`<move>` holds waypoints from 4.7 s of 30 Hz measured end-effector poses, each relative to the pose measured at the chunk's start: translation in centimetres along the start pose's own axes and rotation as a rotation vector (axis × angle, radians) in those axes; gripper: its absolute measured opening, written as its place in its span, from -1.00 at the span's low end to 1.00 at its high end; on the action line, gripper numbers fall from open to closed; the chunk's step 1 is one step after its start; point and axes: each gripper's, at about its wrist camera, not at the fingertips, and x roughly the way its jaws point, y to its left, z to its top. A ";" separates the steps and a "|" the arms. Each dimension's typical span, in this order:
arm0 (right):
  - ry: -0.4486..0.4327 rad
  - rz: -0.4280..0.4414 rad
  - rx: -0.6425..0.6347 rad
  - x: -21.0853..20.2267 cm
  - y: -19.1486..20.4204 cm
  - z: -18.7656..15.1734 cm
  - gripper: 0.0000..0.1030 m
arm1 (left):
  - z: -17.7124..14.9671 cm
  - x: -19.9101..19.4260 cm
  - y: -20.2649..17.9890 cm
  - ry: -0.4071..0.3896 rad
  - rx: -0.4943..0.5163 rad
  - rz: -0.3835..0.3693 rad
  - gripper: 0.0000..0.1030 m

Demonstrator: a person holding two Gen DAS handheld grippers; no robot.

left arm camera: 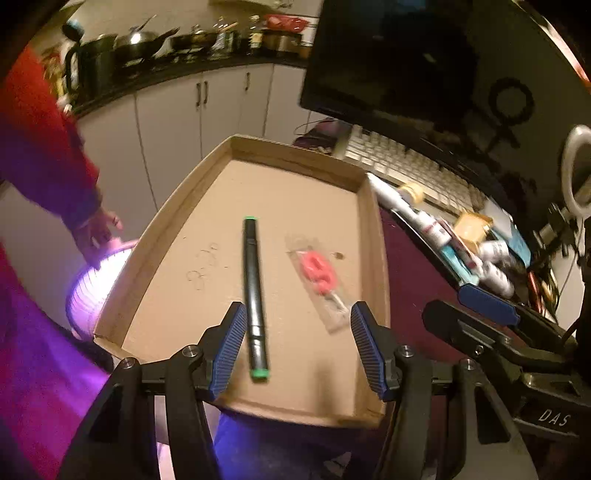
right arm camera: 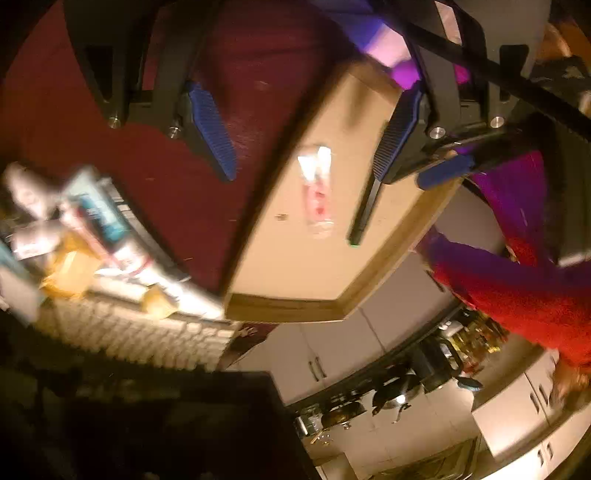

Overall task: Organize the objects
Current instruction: 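Open the left gripper to drop the marker while the right gripper releases the package into the tray, then move the right gripper to the pile and grasp the white tube, then hold the white tube lifted in the right gripper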

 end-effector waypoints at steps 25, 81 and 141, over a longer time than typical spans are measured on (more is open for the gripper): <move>-0.012 -0.257 0.125 -1.5 -15.4 -0.9 0.49 | -1.5 1.4 -8.2 0.090 0.093 -0.182 0.03; 0.008 -0.232 0.100 -1.8 -16.2 -4.4 -0.53 | -2.5 4.3 -9.9 0.156 0.161 -0.214 0.03; -0.037 -0.218 0.193 -3.6 -17.3 -6.2 -0.54 | 5.9 14.2 -15.9 0.267 0.027 -0.131 -0.15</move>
